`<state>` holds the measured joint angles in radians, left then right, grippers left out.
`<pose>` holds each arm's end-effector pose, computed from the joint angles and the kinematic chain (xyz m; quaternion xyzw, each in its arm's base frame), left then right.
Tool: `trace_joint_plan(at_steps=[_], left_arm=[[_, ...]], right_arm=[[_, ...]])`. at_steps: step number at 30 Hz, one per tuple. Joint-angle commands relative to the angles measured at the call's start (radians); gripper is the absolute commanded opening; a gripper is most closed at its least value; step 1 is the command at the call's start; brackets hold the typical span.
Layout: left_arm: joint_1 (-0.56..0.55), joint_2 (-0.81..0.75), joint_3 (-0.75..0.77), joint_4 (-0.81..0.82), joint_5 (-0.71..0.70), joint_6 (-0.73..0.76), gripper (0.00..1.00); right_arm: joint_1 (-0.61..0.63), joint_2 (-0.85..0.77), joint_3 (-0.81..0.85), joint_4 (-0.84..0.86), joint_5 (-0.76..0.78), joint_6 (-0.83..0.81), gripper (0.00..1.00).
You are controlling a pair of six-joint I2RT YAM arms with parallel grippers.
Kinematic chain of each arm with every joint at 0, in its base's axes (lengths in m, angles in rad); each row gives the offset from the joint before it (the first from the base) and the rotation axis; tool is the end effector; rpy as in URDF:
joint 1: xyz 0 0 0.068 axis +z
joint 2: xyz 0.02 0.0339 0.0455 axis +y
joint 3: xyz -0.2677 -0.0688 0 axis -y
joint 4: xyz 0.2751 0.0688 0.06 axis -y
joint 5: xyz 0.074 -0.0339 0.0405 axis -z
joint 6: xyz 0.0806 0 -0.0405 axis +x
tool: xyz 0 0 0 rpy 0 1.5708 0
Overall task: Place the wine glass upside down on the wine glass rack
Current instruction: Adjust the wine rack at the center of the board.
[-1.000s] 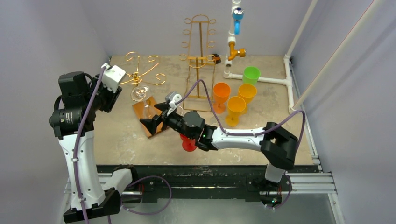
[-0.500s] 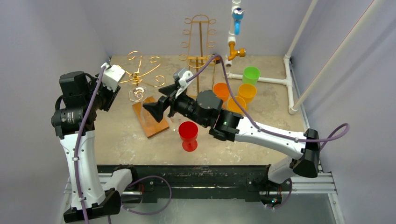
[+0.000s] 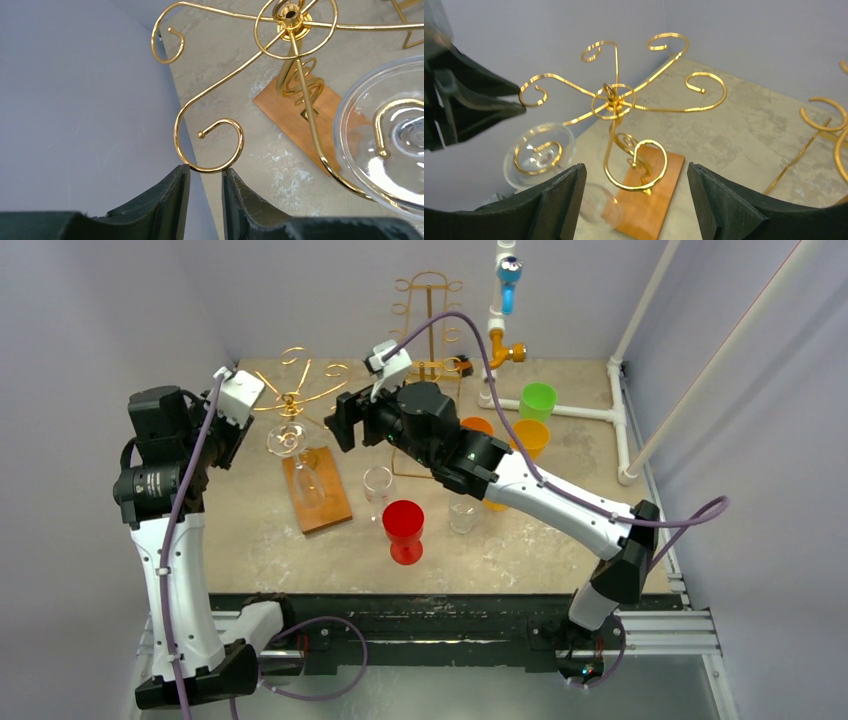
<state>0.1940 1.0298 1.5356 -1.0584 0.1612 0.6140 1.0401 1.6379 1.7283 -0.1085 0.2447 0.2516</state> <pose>0.2227 0.0306 0.4481 0.2198 0.8430 0.1263 0.4743 0.2490 0.3857 0.4624 -0.1931 0.6867 0.3490 0.6078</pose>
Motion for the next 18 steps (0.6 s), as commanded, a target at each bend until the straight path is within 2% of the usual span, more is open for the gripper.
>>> trace_joint_plan(at_steps=[1, 10, 18], left_arm=[[-0.001, 0.032, -0.035, 0.039, -0.158, -0.075, 0.31], [-0.001, 0.022, -0.105, 0.104, -0.225, -0.065, 0.3], [0.0, 0.014, -0.14, 0.147, -0.3, -0.054, 0.28]], right_arm=[[0.007, 0.026, 0.043, -0.047, -0.014, -0.003, 0.82], [0.007, 0.05, 0.03, -0.026, -0.014, 0.0, 0.76], [0.003, 0.073, 0.108, -0.04, -0.036, -0.018, 0.8]])
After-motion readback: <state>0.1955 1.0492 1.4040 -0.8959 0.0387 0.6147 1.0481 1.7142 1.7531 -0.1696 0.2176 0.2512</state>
